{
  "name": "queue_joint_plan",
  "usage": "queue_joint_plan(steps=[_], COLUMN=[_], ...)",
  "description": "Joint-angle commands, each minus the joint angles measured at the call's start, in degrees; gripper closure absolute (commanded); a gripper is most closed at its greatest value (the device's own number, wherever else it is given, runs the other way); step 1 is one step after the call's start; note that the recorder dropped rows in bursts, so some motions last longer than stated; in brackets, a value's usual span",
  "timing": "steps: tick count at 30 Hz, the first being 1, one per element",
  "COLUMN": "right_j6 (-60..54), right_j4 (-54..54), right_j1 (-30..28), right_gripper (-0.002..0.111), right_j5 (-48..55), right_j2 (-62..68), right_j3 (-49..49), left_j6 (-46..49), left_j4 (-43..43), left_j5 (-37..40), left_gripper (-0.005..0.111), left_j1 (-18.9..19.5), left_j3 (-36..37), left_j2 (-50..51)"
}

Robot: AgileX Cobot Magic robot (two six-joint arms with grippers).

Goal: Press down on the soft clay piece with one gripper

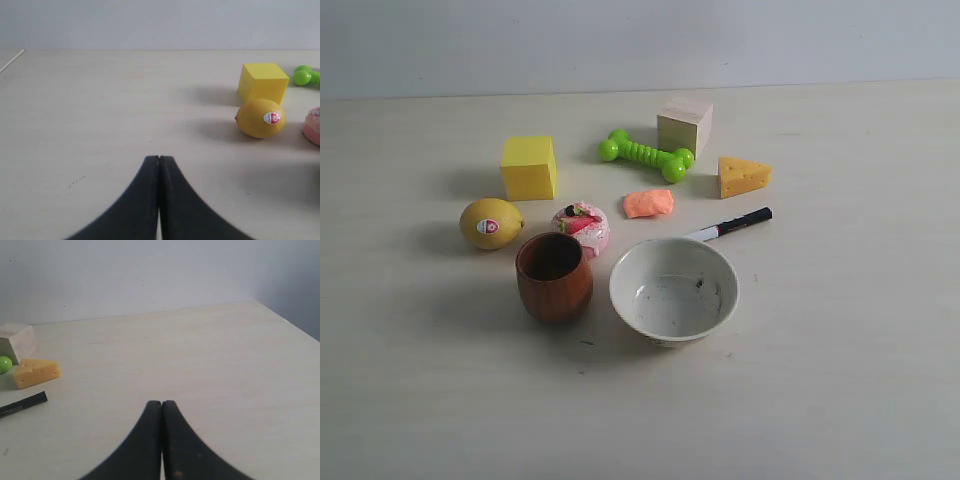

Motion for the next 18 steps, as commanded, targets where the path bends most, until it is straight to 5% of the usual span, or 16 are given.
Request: queue_joint_plan(steps=[1, 18], right_j6=[-0.08, -0.13], right_j4=[0.00, 0.00], right_j1=[-0.37, -0.37], right_gripper=[0.108, 0.108], right_j5=[-0.59, -1.12], right_j2=[-0.30, -0.30], right_j3=[0.24, 0.24], left_j6=[0.04, 0.04], left_j4=[0.15, 0.15], left_j5=[-0.53, -0.53], left_gripper=[0.107, 0.107], left_j1=[0.04, 0.04], left_j3=[-0.17, -0.17], left_j2=[-0.36, -0.36])
